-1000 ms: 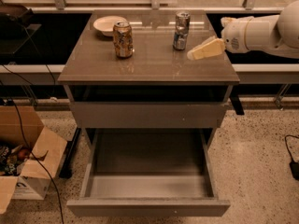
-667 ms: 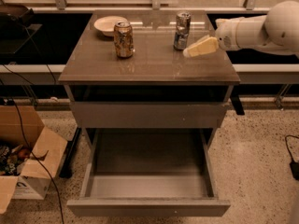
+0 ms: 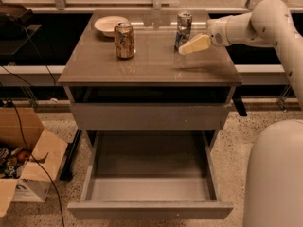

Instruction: Place redbull can into middle drawer

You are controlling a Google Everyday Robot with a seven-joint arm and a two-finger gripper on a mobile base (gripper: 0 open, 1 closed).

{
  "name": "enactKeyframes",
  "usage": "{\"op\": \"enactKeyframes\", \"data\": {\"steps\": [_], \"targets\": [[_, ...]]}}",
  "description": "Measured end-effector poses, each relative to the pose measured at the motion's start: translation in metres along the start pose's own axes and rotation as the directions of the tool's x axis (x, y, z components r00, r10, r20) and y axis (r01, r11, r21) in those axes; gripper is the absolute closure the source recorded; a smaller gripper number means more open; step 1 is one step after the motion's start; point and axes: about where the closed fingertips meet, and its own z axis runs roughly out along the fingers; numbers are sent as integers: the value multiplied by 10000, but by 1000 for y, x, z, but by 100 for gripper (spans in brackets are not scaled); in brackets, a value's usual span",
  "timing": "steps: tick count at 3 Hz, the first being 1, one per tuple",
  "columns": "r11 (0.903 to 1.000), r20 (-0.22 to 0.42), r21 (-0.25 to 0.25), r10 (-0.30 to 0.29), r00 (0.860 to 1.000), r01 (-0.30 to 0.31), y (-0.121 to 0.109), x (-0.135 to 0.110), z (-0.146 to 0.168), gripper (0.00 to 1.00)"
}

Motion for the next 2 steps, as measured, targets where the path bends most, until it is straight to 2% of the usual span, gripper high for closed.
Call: {"op": "enactKeyframes", "data": {"steps": [1,2], "targets": [[9992,56,-393,-120,9999,122,-1,-8,25,0],[9965,227,-808,-218,9995,236,4,-18,43,15]]}}
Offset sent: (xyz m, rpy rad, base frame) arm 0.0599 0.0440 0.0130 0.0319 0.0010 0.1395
